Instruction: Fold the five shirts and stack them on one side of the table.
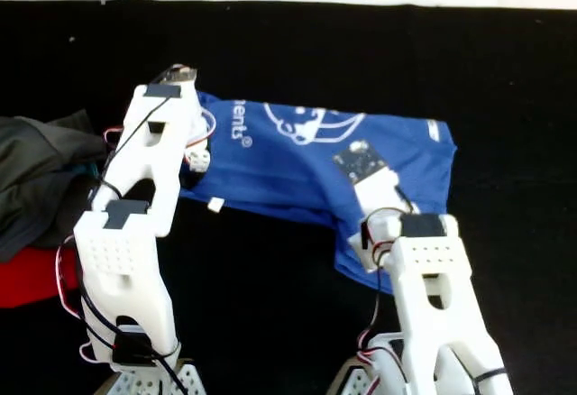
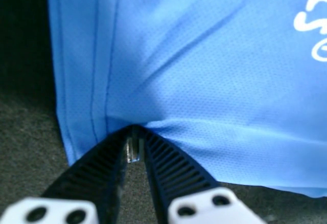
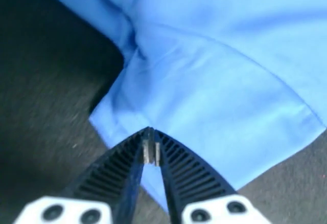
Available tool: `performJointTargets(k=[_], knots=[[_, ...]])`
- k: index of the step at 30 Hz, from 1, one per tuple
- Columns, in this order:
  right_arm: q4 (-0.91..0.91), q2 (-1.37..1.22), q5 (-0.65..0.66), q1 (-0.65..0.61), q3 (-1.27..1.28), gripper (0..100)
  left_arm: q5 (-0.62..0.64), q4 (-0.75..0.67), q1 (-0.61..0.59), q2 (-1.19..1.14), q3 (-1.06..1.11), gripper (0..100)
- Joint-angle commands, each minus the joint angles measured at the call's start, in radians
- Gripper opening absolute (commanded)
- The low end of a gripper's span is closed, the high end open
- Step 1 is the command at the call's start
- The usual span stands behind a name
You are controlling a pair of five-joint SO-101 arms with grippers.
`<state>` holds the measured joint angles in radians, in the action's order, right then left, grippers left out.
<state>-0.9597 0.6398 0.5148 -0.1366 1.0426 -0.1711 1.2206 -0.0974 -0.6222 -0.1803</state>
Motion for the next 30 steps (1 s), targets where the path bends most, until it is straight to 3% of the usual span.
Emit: performJointTargets(k=[1, 8, 15, 23, 30], knots=[[0.117, -0.082, 0.011, 0.021, 0.013, 0.9, 0.005, -0.031, -0.024, -0.008, 0.001, 1], [0.099, -0.254, 0.012, 0.013, 0.007, 0.6, 0.005, -0.031, -0.024, -0.008, 0.001, 1], [-0.042, -0.188, 0.061, -0.056, 0.015, 0.6, 0.005, -0.031, -0.024, -0.008, 0.001, 1], [-0.073, -0.031, 0.083, -0.025, 0.005, 1.5, 0.005, -0.031, -0.024, -0.008, 0.001, 1], [-0.298, 0.074, 0.117, -0.042, -0.013, 24.6, 0.005, -0.031, -0.024, -0.008, 0.001, 1]])
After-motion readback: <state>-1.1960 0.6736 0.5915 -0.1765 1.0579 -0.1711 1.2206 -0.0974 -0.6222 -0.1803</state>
